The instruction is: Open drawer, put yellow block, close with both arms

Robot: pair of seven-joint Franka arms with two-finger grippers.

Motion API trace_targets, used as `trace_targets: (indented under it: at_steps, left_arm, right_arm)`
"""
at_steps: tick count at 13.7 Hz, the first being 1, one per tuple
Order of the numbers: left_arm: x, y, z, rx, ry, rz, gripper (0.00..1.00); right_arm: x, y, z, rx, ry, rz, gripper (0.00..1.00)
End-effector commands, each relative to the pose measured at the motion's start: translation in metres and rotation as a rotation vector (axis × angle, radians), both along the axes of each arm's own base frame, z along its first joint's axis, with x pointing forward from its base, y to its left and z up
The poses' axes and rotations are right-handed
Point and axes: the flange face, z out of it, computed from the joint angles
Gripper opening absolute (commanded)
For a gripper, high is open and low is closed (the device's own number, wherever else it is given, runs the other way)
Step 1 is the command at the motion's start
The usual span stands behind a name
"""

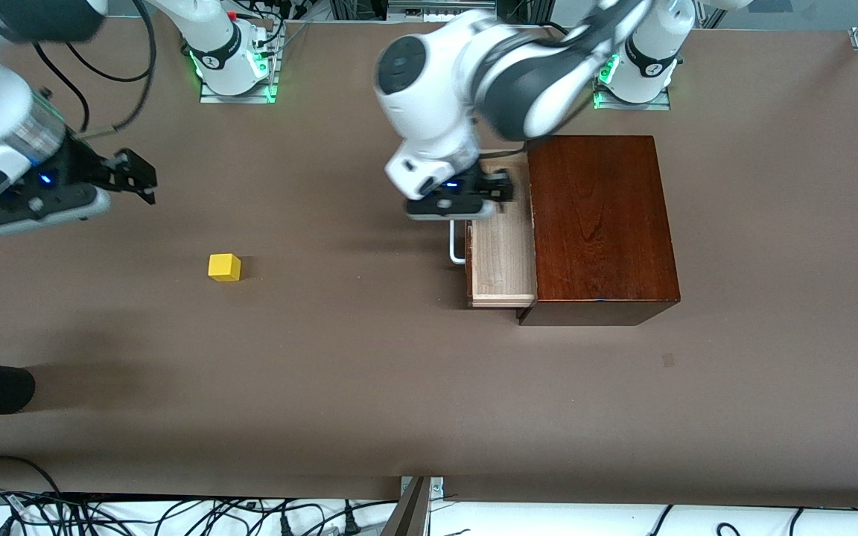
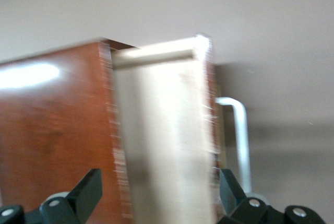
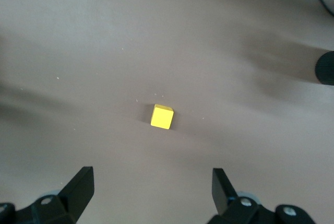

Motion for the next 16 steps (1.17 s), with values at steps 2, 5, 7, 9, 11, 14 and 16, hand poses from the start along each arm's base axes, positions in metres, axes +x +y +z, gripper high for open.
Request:
trace_targets:
  at_steps: [2, 5, 7, 9, 11, 14, 16]
  left_arm:
    - [0.055, 0.122, 0.062, -0.024, -0.031, 0.159, 1.0]
    - [0.098, 0.21, 0.088, -0.092, -0.006, 0.165, 1.0]
    - [0.111, 0.265, 0.091, -0.136, 0.061, 0.173, 1.0]
    - [0.114, 0.316, 0.125, -0.244, 0.055, 0.154, 1.0]
    - [0.117, 0.352, 0.131, -0.311, 0.075, 0.084, 1.0]
    - [0.099, 0.356, 0.14, -0.303, 0.073, 0.09, 1.0]
    - [0.066, 0.371, 0.144, -0.311, -0.047, 0.114, 1.0]
  right_arm:
    - [0.015, 0.003, -0.038, -0.026, 0.071, 0.025, 1.0]
    - [0.027, 0.017, -0.083, -0.029, 0.133, 0.042, 1.0]
    - [0.028, 0.019, -0.106, -0.001, 0.148, 0.035, 1.0]
    - [0.025, 0.019, -0.141, 0.01, 0.13, 0.02, 1.0]
    - [0.02, 0.011, -0.182, 0.069, 0.13, -0.055, 1.0]
    - [0.007, -0.006, -0.233, 0.069, 0.117, -0.097, 1.0]
    - [-0.004, -0.014, -0.265, 0.068, 0.089, -0.122, 1.0]
